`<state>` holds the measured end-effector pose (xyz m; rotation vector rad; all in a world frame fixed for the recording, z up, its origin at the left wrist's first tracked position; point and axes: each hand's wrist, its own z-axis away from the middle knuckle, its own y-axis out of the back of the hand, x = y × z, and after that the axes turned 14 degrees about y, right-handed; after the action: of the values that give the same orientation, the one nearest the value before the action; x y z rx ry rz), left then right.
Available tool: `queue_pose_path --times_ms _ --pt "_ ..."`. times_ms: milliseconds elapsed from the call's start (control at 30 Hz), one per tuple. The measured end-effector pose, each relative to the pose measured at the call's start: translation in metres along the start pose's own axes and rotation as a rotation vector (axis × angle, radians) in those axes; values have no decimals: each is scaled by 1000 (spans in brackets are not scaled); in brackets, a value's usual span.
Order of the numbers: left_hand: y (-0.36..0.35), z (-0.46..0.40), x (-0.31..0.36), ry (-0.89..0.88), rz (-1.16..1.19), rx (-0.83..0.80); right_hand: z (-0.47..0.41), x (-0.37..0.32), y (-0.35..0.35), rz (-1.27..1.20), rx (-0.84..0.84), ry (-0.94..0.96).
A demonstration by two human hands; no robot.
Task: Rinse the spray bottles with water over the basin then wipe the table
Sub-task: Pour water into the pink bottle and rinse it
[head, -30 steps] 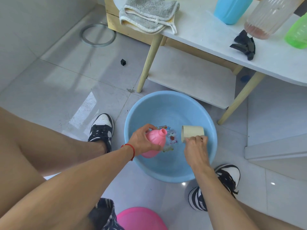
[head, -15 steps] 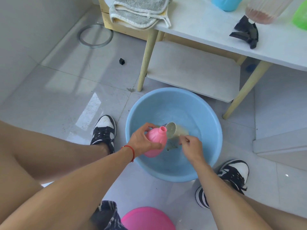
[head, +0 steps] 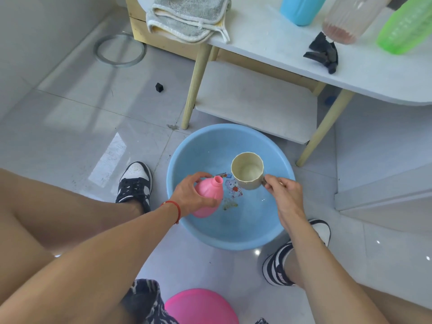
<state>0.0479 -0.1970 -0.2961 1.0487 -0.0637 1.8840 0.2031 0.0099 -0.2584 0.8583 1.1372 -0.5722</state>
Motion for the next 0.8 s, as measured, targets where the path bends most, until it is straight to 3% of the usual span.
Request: queue_pose_path --times_ms 167,800 --pt "-1 -1 -1 1 -20 21 12 -29 6 183 57 208" --pt "-4 0 -2 -26 -100 28 35 -49 -3 484 4 567"
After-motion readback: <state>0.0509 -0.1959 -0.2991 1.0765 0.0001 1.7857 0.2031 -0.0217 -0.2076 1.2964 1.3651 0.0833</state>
